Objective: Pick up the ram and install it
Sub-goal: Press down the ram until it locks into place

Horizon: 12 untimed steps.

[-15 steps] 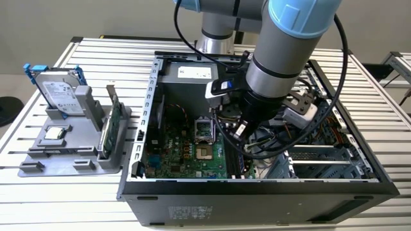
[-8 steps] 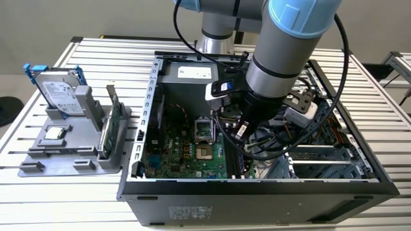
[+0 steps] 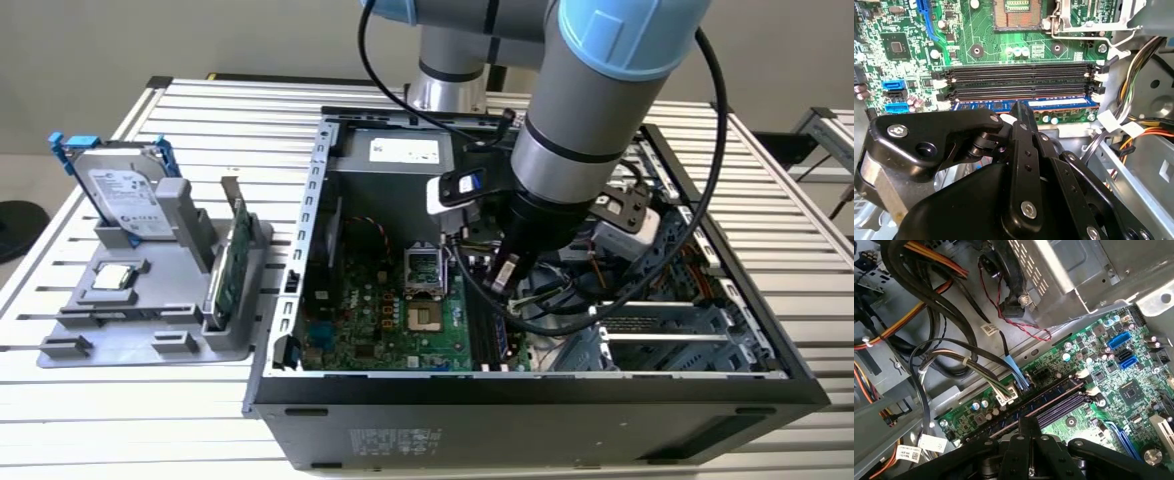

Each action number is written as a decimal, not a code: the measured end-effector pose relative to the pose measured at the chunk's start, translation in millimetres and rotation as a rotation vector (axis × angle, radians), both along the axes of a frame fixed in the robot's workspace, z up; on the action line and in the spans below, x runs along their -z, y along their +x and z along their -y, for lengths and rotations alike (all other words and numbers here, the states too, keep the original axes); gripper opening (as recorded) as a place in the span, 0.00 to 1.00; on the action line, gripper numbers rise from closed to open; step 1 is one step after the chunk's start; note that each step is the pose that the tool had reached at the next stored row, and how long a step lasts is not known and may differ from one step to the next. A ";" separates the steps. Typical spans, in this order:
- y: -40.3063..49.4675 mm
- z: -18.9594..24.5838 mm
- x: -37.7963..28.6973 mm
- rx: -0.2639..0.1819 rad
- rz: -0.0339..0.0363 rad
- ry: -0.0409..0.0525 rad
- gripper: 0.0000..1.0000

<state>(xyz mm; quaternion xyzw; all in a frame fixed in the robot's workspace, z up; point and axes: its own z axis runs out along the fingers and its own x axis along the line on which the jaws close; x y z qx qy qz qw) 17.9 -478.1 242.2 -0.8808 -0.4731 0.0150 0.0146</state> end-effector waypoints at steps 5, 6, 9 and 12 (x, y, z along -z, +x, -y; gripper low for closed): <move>0.0 0.0 0.1 -0.027 -0.0003 0.0030 0.00; 0.0 0.0 0.1 -0.032 -0.0004 0.0036 0.00; 0.0 0.0 0.2 -0.048 -0.0005 0.0052 0.00; 0.0 0.0 0.1 -0.067 -0.0006 0.0058 0.00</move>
